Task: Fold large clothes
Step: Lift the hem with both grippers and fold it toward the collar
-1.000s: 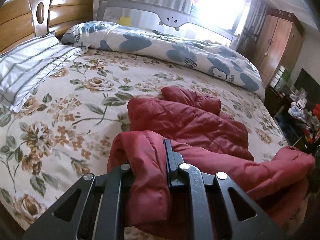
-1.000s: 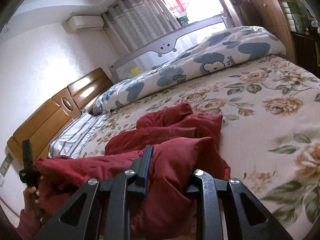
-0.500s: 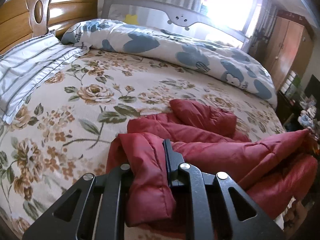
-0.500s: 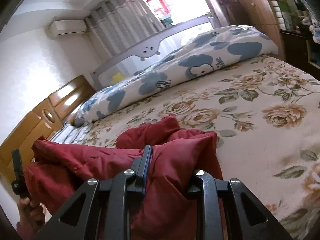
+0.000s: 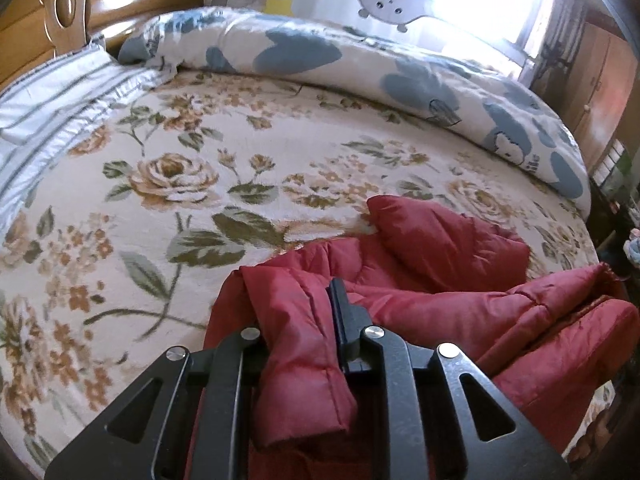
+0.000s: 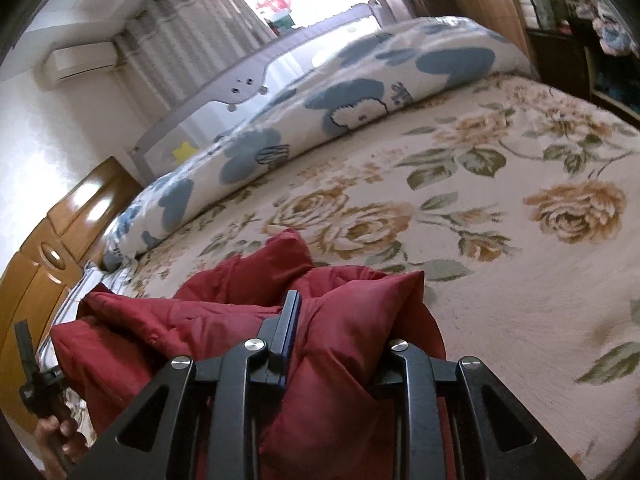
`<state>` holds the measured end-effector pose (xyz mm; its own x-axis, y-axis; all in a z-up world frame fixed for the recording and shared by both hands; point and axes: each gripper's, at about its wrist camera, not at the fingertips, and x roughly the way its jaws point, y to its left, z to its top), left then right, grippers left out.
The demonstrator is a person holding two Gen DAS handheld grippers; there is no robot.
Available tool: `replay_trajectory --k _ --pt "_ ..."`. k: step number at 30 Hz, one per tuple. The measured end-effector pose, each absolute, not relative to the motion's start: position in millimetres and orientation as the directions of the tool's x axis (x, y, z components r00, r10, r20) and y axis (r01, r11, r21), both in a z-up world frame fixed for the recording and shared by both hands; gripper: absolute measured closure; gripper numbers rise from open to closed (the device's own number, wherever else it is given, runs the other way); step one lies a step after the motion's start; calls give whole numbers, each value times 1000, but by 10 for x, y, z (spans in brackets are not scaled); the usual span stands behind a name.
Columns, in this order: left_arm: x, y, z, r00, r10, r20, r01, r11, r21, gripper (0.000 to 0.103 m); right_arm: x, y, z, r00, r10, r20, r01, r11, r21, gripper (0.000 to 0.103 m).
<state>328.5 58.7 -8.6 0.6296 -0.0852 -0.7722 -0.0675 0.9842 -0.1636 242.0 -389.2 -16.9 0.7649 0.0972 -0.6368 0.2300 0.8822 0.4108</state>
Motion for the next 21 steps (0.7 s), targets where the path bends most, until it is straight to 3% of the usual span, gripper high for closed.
replay_trajectory --k 17,21 --pt "3806 462 -431 577 -59 -815 -90 987 -135 82 3044 -4032 -690 701 66 -710 340 844 414 77" --pt "3617 542 -264 603 -86 -793 -74 984 -162 71 3082 -4032 -740 696 66 -715 341 846 410 77"
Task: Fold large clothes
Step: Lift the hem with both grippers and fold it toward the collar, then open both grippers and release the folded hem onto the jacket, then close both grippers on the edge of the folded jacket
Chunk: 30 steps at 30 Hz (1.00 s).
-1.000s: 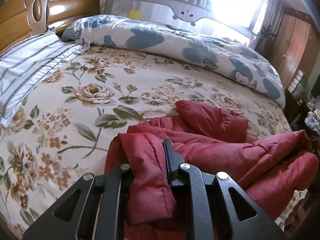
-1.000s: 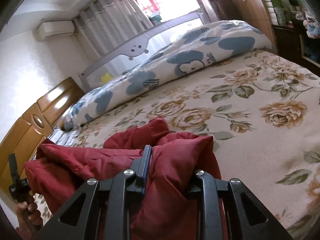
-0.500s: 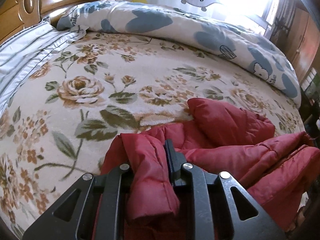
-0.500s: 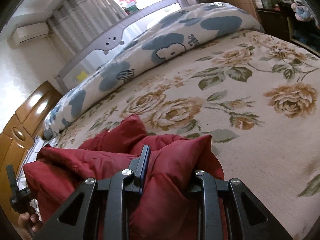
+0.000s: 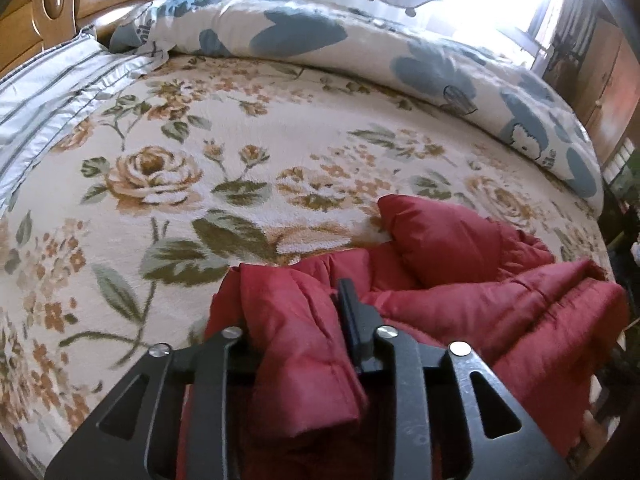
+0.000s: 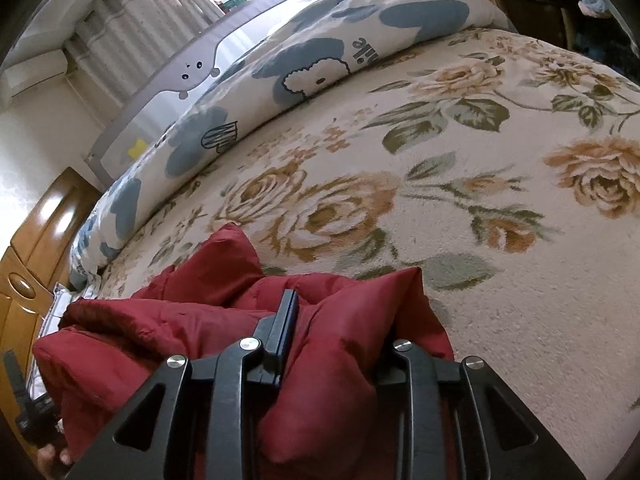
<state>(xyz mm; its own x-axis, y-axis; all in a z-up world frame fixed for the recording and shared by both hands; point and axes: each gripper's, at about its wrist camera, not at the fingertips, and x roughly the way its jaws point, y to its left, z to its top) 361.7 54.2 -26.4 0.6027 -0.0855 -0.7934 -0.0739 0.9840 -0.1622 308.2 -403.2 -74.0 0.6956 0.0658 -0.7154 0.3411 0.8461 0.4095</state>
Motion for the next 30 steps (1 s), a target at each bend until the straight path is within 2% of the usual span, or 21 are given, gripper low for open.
replay_trajectory --k 4,10,14,17,19,22,26,29,30 --pt "3291 615 -27 645 -101 -758 -56 982 -179 62 3093 -4026 -755 696 59 -716 340 851 401 77" --pt "2770 518 235 686 -185 -703 45 976 -212 62 3124 -4011 -765 697 49 -716 343 853 393 75" --pt "2637 203 168 638 -272 -720 172 962 -210 62 3129 -4004 -753 694 44 -719 341 859 382 73" --pt "2658 -89 17 582 -280 -763 243 956 -166 62 3131 -3994 -725 692 43 -721 336 865 374 72" --pt "2719 -263 -128 568 -244 -786 264 958 -107 62 3125 -3982 -684 692 46 -721 330 867 372 70" --pt "2834 -368 -319 573 -162 -803 246 969 -21 62 3065 -3973 -514 703 61 -708 314 867 387 64" --pt "3021 -335 -460 572 -134 -809 210 978 -13 61 2842 -3906 -173 750 83 -656 264 873 411 47" --pt "3062 -353 -462 581 -110 -807 196 981 8 61 2615 -3738 54 786 68 -614 206 908 365 29" --pt "3058 -361 -469 581 -104 -807 194 981 14 61 2579 -3673 88 789 72 -610 183 920 345 28"
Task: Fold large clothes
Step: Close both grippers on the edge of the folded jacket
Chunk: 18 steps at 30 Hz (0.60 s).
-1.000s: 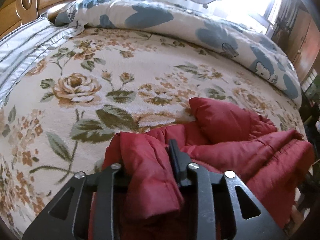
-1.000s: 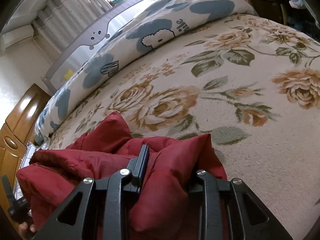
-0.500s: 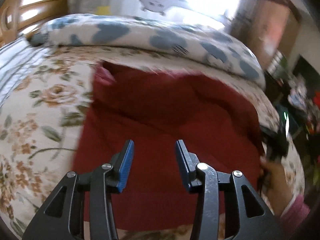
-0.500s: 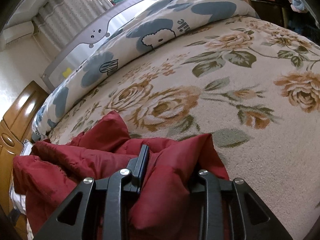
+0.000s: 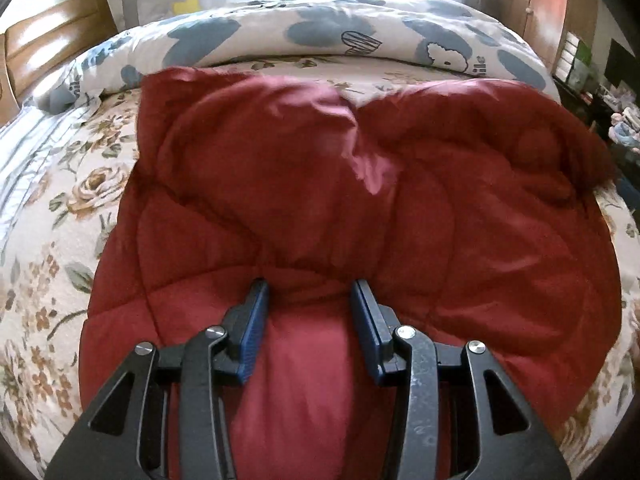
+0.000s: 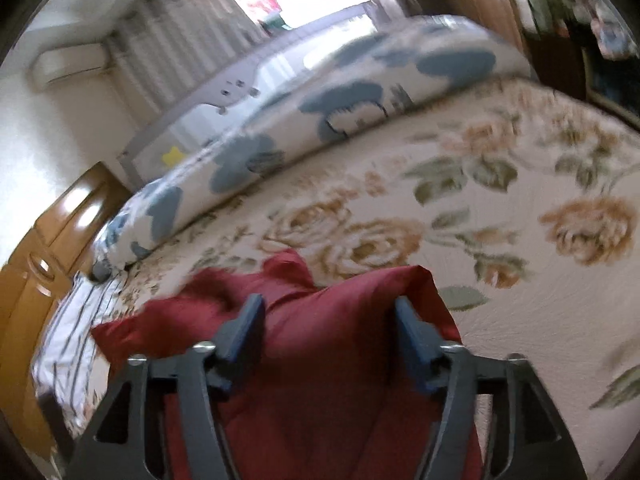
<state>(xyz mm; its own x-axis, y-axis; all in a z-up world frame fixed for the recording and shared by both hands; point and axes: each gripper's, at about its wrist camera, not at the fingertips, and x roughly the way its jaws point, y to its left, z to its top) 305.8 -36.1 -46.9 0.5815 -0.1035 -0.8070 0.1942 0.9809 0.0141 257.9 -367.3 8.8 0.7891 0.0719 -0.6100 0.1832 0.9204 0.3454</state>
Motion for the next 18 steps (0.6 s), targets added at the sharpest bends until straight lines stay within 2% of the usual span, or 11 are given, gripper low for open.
replay_trajectory --k 5,9,13,18 --pt "3100 -376 -473 578 -87 -812 191 981 30 61 2710 -3122 -83 684 172 -709 -12 974 225 29" --pt "3210 -222 -417 584 -63 -810 157 987 37 62 3013 -2961 -450 572 129 -810 -33 990 134 30" --pt "3444 -14 -497 574 -14 -819 96 994 50 62 3251 -3219 -588 564 106 -819 61 984 170 29" --pt "3704 149 -674 524 -52 -850 43 998 -35 62 3466 -3416 -732 542 158 -826 128 955 267 28"
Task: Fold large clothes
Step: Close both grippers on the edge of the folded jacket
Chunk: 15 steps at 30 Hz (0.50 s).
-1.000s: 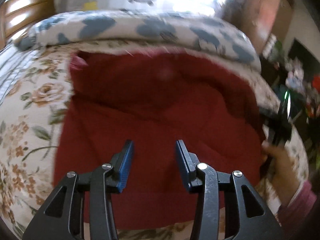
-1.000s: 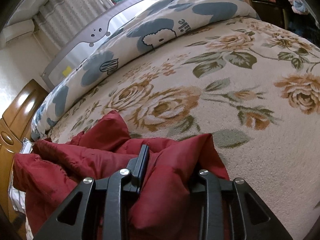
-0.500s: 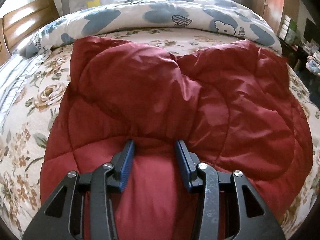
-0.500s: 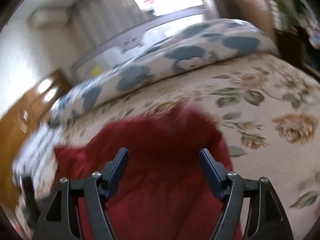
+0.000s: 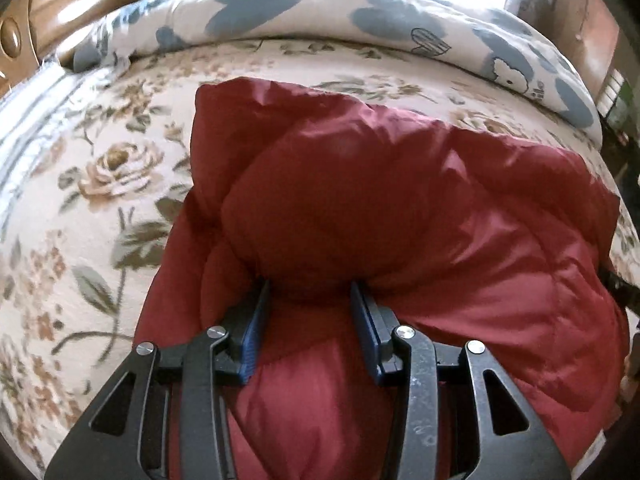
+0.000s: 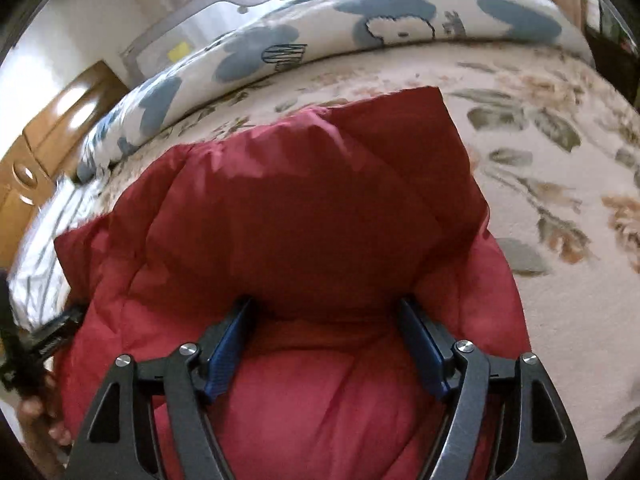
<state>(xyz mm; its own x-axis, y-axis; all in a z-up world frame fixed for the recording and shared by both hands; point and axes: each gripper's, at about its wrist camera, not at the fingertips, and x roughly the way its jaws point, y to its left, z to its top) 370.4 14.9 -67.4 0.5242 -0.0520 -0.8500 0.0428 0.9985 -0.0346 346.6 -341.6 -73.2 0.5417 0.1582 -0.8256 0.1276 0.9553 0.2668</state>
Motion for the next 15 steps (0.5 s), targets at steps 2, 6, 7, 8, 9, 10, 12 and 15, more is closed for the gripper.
replay_trajectory --k 2,6,7,8,9,10,12,15 --pt "3707 123 -694 524 -49 -850 42 999 -31 62 3490 -3405 -764 548 151 -822 133 955 264 28" --pt "3701 134 -711 521 -62 -851 42 998 -47 61 3457 -3392 -817 568 145 -810 143 952 271 28" --pt "3696 132 -710 520 -64 -852 42 998 -49 61 3459 -3386 -821 571 145 -808 144 951 272 28" --pt "3685 130 -707 519 -65 -852 42 998 -50 61 3411 -3430 -828 573 146 -806 145 951 275 28" --pt "3687 130 -705 519 -64 -852 41 998 -50 62 3408 -3433 -830 575 147 -805 145 950 277 28" --pt "3690 133 -707 520 -65 -852 42 998 -51 62 3408 -3439 -830 576 150 -804 145 949 280 28" --pt "3671 152 -669 520 -72 -851 44 997 -58 62 3393 -3458 -840 576 154 -803 145 947 286 28" --pt "3605 217 -589 528 -92 -844 46 996 -80 62 3379 -3473 -843 578 158 -801 145 946 292 28"
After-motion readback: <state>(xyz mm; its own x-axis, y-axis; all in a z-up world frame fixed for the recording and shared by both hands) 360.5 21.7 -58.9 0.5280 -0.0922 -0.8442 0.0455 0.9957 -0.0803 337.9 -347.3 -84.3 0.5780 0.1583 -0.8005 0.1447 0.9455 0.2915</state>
